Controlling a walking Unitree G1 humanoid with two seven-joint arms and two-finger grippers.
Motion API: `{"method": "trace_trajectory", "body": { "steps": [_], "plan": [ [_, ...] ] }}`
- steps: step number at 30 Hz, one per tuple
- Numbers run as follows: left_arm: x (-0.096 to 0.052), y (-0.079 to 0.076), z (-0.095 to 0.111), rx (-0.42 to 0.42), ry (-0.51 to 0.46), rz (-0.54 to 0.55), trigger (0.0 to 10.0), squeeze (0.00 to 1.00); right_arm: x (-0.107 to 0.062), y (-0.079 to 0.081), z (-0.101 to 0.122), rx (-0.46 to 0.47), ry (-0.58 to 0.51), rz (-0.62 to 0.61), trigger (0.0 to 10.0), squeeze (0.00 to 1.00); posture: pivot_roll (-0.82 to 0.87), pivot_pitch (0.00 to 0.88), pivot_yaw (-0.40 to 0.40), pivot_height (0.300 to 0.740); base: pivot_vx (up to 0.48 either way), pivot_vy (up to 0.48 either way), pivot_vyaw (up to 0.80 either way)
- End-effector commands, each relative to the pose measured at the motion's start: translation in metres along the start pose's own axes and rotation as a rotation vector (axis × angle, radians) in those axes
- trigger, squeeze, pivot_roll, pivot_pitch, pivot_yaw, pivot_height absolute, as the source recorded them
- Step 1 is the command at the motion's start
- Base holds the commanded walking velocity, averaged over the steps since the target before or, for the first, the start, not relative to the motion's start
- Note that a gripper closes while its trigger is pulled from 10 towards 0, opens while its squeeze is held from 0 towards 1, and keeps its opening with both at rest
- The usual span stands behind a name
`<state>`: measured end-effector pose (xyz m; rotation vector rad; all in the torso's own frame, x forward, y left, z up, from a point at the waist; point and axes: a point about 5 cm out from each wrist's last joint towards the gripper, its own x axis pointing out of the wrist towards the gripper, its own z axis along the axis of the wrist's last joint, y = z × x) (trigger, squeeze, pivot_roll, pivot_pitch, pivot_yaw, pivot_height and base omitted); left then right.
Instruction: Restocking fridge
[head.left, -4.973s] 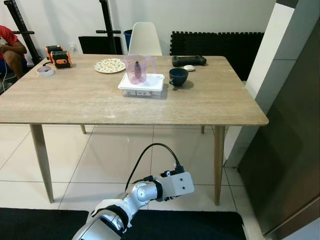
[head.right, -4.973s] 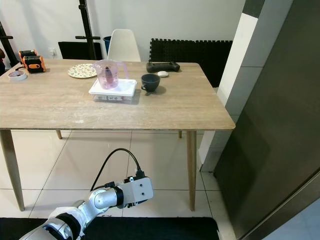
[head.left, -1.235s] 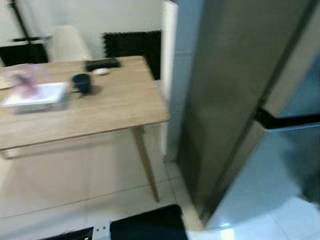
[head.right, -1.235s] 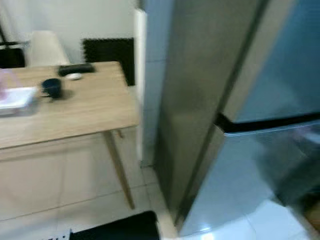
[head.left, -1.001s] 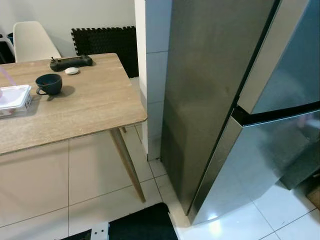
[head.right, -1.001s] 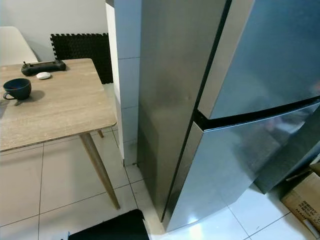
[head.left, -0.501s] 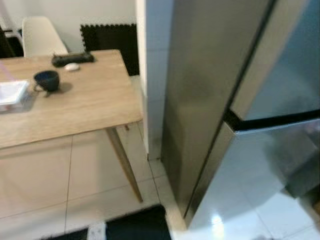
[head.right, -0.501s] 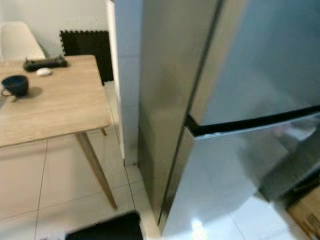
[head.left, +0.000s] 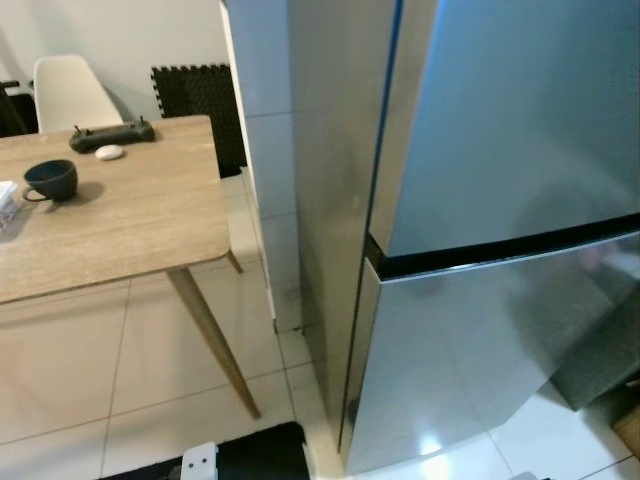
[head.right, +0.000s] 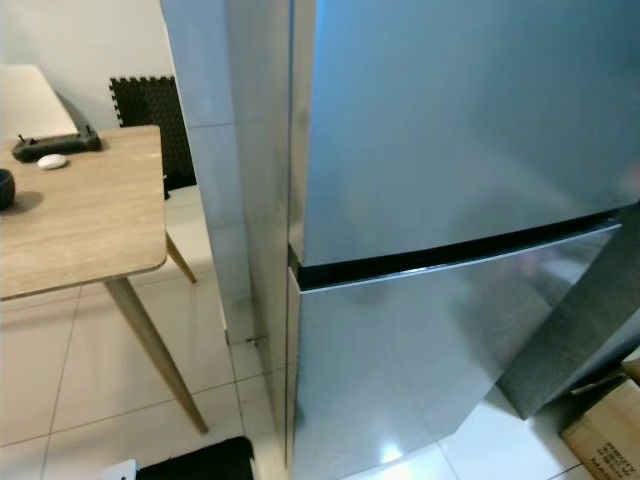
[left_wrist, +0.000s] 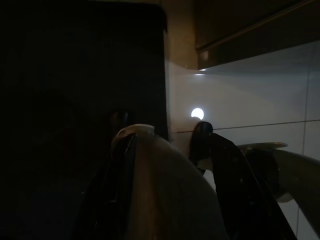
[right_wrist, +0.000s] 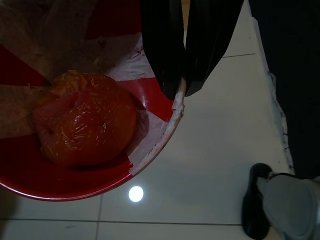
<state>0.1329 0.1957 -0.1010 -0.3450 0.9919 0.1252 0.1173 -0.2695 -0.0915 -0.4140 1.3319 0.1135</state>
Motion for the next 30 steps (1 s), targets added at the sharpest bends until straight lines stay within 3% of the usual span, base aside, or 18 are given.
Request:
{"method": "trace_trajectory", "body": {
  "steps": [1,30],
  "plan": [
    [-0.0004,0.0022,-0.0008,0.006,0.012,0.012,10.0,0.0,-0.0003,-0.0021,0.0052,0.0,-0.014,-0.007,10.0,0.0,-0.08,0.0,-0.065,0.74,0.0,0.0,0.0],
    [-0.0006,-0.0003,-0.0063,0.01,0.031,0.014,10.0,0.0,-0.0001,-0.0005,0.0103,0.005,-0.019,0.007,10.0,0.0,-0.08,0.0,-0.062,0.74,-0.265,-0.273,0.0]
  ]
}}
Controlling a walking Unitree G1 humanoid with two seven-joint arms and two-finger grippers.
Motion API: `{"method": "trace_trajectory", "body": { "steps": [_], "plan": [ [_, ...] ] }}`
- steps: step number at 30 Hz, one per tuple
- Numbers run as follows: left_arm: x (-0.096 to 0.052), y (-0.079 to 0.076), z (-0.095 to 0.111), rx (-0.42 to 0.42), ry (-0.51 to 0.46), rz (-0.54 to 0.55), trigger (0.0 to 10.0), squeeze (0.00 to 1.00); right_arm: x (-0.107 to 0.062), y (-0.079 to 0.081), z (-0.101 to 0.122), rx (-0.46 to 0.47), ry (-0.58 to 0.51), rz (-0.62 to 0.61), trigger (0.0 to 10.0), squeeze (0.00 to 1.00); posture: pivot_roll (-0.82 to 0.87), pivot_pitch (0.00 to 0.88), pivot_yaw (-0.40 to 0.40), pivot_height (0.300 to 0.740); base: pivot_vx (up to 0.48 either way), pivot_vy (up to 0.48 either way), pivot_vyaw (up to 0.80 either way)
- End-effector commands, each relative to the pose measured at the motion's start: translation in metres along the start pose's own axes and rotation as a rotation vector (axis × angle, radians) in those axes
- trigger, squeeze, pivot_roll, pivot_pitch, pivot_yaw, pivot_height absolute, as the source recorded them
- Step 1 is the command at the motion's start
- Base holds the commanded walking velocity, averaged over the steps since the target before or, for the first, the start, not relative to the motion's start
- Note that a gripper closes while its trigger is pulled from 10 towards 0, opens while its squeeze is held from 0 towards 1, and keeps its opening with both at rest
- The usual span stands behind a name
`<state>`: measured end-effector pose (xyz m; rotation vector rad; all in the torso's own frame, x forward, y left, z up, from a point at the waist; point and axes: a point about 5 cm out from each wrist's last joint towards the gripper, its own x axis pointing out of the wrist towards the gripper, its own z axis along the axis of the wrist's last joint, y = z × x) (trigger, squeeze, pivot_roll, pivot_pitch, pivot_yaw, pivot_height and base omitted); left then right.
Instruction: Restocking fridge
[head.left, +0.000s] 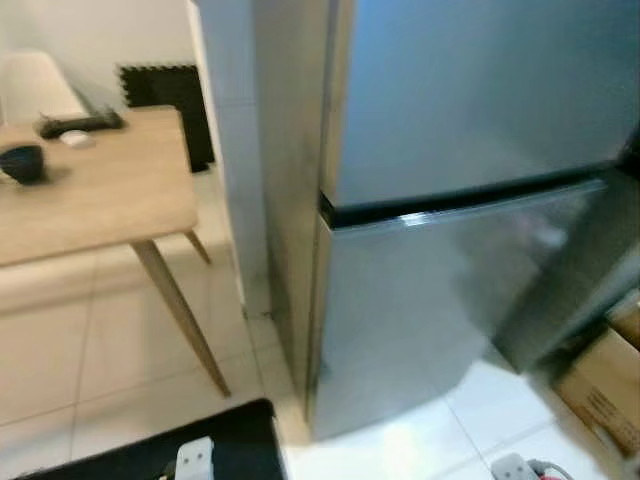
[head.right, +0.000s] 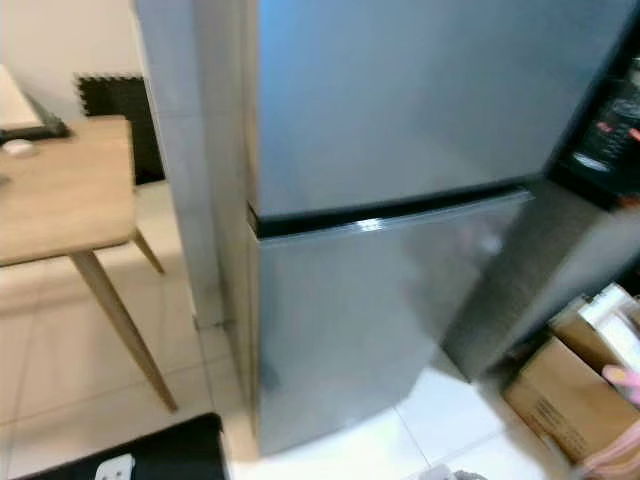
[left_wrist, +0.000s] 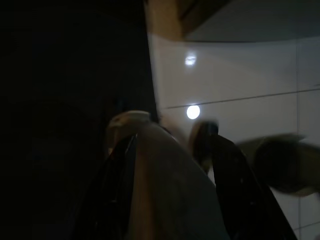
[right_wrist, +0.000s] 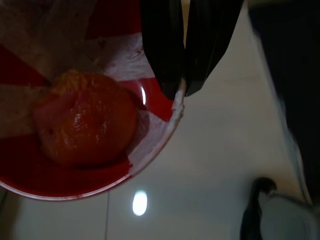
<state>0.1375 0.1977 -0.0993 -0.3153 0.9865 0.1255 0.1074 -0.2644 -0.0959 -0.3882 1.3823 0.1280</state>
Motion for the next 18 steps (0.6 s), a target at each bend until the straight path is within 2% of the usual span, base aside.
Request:
{"method": "trace_trajectory", "body": {
  "steps": [1,8,18],
  "plan": [
    [-0.0017,-0.0009,-0.0116,-0.019,0.039,0.003,10.0,0.0,-0.0023,-0.0092,0.0184,-0.004,-0.063,-0.027,10.0,0.0,-0.08,0.0,-0.062,0.74,0.0,0.0,0.0],
    [-0.0018,-0.0003,-0.0102,-0.007,0.03,-0.008,10.0,0.0,-0.0024,-0.0096,0.0185,-0.003,-0.063,-0.028,10.0,0.0,-0.08,0.0,-0.062,0.74,0.0,0.0,0.0],
    [-0.0023,0.0026,-0.0098,-0.02,0.032,0.009,10.0,0.0,-0.0024,-0.0096,0.0183,-0.001,-0.063,-0.025,10.0,0.0,-0.09,0.0,-0.063,0.74,0.0,-0.413,0.0]
  ]
}}
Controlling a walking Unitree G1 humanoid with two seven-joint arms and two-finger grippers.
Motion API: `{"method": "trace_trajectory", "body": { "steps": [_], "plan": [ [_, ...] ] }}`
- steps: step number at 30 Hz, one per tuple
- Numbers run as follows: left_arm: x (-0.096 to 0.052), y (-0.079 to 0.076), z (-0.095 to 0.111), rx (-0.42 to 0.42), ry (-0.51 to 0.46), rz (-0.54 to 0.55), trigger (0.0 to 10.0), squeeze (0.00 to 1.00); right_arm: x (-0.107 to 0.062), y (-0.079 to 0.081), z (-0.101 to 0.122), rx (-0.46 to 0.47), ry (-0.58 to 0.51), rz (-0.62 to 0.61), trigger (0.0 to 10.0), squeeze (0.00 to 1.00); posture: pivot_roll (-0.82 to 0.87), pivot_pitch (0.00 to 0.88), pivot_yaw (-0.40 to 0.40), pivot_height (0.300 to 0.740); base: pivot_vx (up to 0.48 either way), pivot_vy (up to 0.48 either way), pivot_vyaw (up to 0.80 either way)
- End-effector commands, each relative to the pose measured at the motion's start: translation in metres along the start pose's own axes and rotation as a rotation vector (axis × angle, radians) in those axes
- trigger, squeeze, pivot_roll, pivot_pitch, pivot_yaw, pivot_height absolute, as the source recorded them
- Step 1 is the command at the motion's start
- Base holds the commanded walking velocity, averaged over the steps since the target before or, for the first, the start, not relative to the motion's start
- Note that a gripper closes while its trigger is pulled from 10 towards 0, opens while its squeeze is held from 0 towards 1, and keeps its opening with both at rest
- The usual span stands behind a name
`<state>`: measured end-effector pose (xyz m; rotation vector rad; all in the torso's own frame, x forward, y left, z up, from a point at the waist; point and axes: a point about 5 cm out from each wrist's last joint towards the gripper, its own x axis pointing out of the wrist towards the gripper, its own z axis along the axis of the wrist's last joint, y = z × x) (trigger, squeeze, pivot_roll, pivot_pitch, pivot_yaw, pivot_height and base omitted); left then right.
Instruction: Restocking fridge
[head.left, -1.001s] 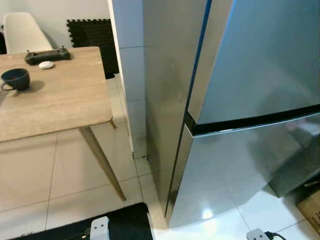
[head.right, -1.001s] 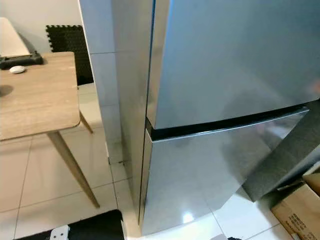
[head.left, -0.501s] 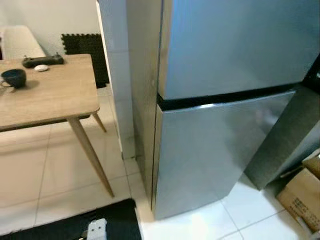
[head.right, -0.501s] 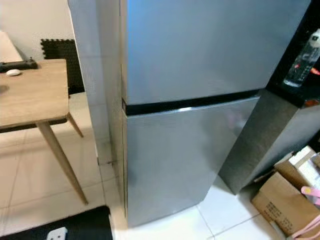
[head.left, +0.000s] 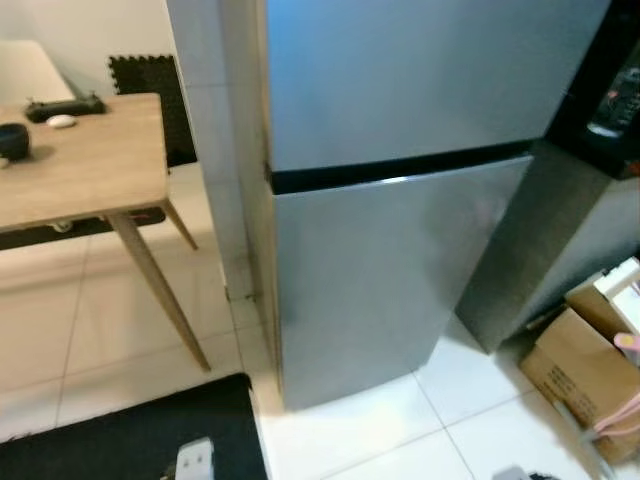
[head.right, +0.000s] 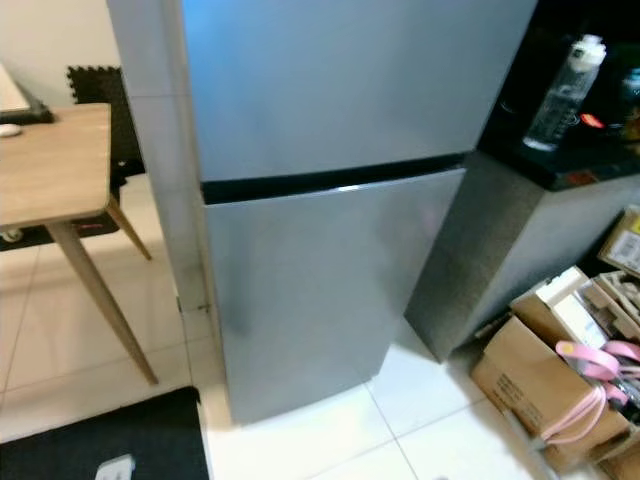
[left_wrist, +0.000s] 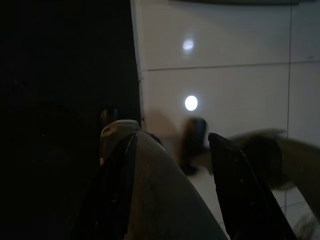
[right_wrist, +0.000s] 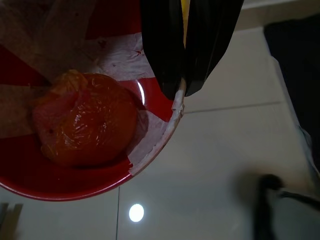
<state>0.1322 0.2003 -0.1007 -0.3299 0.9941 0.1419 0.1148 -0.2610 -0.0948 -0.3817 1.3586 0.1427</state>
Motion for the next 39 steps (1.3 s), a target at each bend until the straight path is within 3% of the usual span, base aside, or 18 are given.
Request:
{"method": "trace_trajectory", "body": {
  "steps": [1,7,10,13,14,19,20,22,24,25,26,27,30,32,35,37,38,39],
  "plan": [
    [0.0,-0.001,-0.006,0.0,0.025,0.009,10.0,0.0,-0.002,-0.01,0.01,0.002,-0.036,-0.034,10.0,0.0,-0.09,0.0,-0.063,0.74,0.0,0.0,0.0],
    [0.0,0.004,0.002,0.001,-0.007,0.037,10.0,0.0,-0.002,-0.009,0.01,0.0,-0.036,-0.03,10.0,0.0,-0.09,0.0,-0.06,0.74,0.0,0.0,0.0],
    [0.001,0.009,0.021,-0.03,-0.08,0.055,10.0,0.0,-0.002,-0.009,0.009,-0.002,-0.034,-0.028,10.0,0.0,-0.09,0.0,-0.06,0.74,0.0,0.0,0.0],
    [0.0,0.017,0.075,-0.049,-0.276,0.065,10.0,0.0,-0.002,-0.008,0.008,-0.003,-0.032,-0.027,10.0,0.0,-0.09,0.0,-0.065,0.74,0.0,0.0,0.0],
    [0.0,0.017,0.075,-0.049,-0.276,0.065,10.0,0.0,-0.002,-0.008,0.008,-0.003,-0.032,-0.027,10.0,0.0,-0.09,0.0,-0.065,0.74,0.0,0.0,0.0],
    [-0.016,0.024,0.168,-0.057,-0.58,0.066,10.0,0.0,-0.002,-0.008,0.006,-0.002,-0.03,-0.029,10.0,0.0,-0.1,0.0,-0.057,0.74,0.0,0.0,0.0],
    [-0.016,0.024,0.168,-0.057,-0.58,0.066,10.0,0.0,-0.002,-0.008,0.006,-0.002,-0.03,-0.029,10.0,0.0,-0.1,0.0,-0.057,0.74,0.0,0.0,0.0],
    [-0.027,0.023,0.201,-0.075,-0.696,0.029,10.0,0.0,-0.001,-0.008,0.005,-0.002,-0.03,-0.028,10.0,0.0,-0.1,0.0,-0.057,0.74,0.0,0.0,0.0],
    [-0.034,0.019,0.222,-0.072,-0.768,-0.019,10.0,0.0,-0.001,-0.007,0.005,-0.003,-0.029,-0.027,10.0,0.0,-0.1,0.0,-0.057,0.74,0.0,0.0,0.0],
    [-0.034,0.019,0.222,-0.072,-0.768,-0.019,10.0,0.0,-0.001,-0.007,0.005,-0.003,-0.029,-0.027,10.0,0.0,-0.1,0.0,-0.057,0.74,0.0,0.0,0.0],
    [-0.041,0.014,0.239,-0.066,-0.824,-0.068,10.0,0.89,-0.001,-0.007,0.005,-0.004,-0.029,-0.026,10.0,0.0,-0.1,0.0,-0.055,0.74,0.0,0.0,0.0],
    [-0.049,0.005,0.258,-0.048,-0.887,-0.152,10.0,1.0,-0.001,-0.006,0.004,-0.005,-0.028,-0.025,10.0,0.0,-0.1,0.0,-0.055,0.74,0.0,0.0,0.0],
    [-0.056,-0.003,0.272,-0.025,-0.932,-0.219,10.0,1.0,-0.001,-0.006,0.004,-0.006,-0.027,-0.024,10.0,0.0,-0.1,0.0,-0.055,0.74,0.0,0.0,0.0],
    [-0.073,-0.021,0.299,0.036,-1.012,-0.388,10.0,1.0,-0.001,-0.006,0.003,-0.008,-0.025,-0.024,10.0,0.0,-0.1,0.0,-0.055,0.74,0.0,0.0,0.0],
    [-0.08,-0.028,0.309,0.084,-1.034,-0.452,10.0,1.0,-0.001,-0.006,0.003,-0.008,-0.024,-0.025,10.0,0.0,-0.1,0.0,-0.055,0.74,0.0,0.0,0.0],
    [-0.092,-0.039,0.323,0.21,-1.039,-0.549,10.0,1.0,-0.001,-0.006,0.002,-0.007,-0.023,-0.027,10.0,0.0,-0.1,0.0,-0.05,0.74,0.0,0.0,0.0],
    [-0.092,-0.039,0.323,0.21,-1.039,-0.549,10.0,1.0,-0.001,-0.006,0.002,-0.007,-0.023,-0.027,10.0,0.0,-0.1,0.0,-0.05,0.74,0.0,0.0,0.0],
    [-0.096,-0.043,0.328,0.291,-1.028,-0.583,10.0,1.0,-0.001,-0.007,0.002,-0.005,-0.022,-0.027,10.0,0.0,-0.1,0.0,-0.047,0.74,0.0,0.0,0.0]
  ]
}}
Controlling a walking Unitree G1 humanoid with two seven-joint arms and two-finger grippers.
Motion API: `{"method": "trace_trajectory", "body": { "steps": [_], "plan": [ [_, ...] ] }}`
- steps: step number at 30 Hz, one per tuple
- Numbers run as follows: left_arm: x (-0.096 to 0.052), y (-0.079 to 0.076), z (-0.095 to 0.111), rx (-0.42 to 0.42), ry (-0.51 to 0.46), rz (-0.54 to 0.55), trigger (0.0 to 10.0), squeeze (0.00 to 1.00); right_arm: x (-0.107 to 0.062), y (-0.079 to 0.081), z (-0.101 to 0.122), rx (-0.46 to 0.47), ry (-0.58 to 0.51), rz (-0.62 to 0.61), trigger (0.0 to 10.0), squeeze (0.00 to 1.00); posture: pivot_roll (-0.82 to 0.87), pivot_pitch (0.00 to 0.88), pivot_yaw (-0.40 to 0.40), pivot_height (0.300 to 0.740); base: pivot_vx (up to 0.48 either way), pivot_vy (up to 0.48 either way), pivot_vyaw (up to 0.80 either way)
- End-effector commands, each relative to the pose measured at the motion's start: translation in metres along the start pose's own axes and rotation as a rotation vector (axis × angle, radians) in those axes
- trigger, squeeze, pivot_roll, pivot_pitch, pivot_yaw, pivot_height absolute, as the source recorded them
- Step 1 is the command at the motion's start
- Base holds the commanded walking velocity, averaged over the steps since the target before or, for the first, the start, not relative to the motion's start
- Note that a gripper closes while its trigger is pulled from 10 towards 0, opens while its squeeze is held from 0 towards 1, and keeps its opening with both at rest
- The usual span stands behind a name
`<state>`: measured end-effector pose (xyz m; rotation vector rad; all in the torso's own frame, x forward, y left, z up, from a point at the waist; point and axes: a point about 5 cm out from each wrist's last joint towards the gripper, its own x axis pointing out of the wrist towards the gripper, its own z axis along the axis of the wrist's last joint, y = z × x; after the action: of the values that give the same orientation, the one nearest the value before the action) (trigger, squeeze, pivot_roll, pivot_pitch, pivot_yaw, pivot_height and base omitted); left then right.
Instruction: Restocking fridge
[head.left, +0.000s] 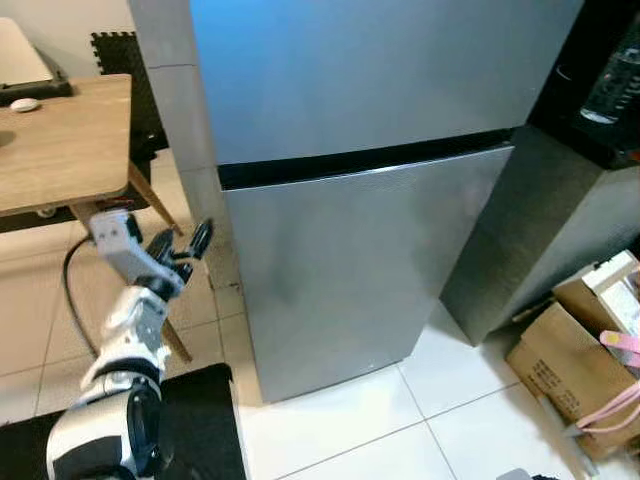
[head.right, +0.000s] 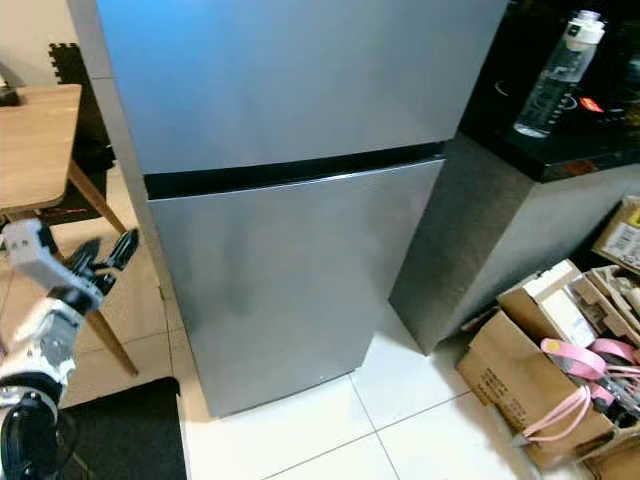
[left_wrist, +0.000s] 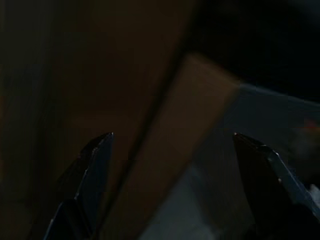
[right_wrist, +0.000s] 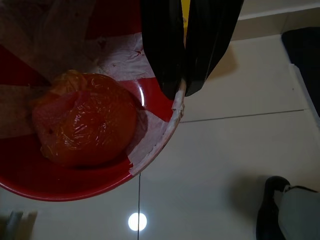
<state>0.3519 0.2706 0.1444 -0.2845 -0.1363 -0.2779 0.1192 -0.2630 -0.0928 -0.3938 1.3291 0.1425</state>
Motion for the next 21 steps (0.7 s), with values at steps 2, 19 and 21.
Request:
{"method": "trace_trajectory", "body": {
  "steps": [2,19,21],
  "plan": [
    [0.005,-0.003,0.02,0.135,0.068,-0.179,10.0,1.0,-0.001,-0.003,-0.003,0.004,0.008,-0.014,10.0,0.0,-0.1,0.0,-0.046,0.74,0.0,0.0,0.0],
    [-0.002,0.016,0.048,0.415,0.151,-0.142,10.0,1.0,0.0,0.001,-0.01,-0.001,0.025,0.0,10.0,0.0,-0.1,0.0,-0.034,0.74,0.0,0.0,0.0],
    [0.0,0.018,0.053,0.446,0.148,-0.1,10.0,0.17,0.0,0.001,-0.011,-0.008,0.025,0.003,10.0,0.0,-0.11,0.015,-0.039,0.74,0.0,0.0,0.0]
  ]
}}
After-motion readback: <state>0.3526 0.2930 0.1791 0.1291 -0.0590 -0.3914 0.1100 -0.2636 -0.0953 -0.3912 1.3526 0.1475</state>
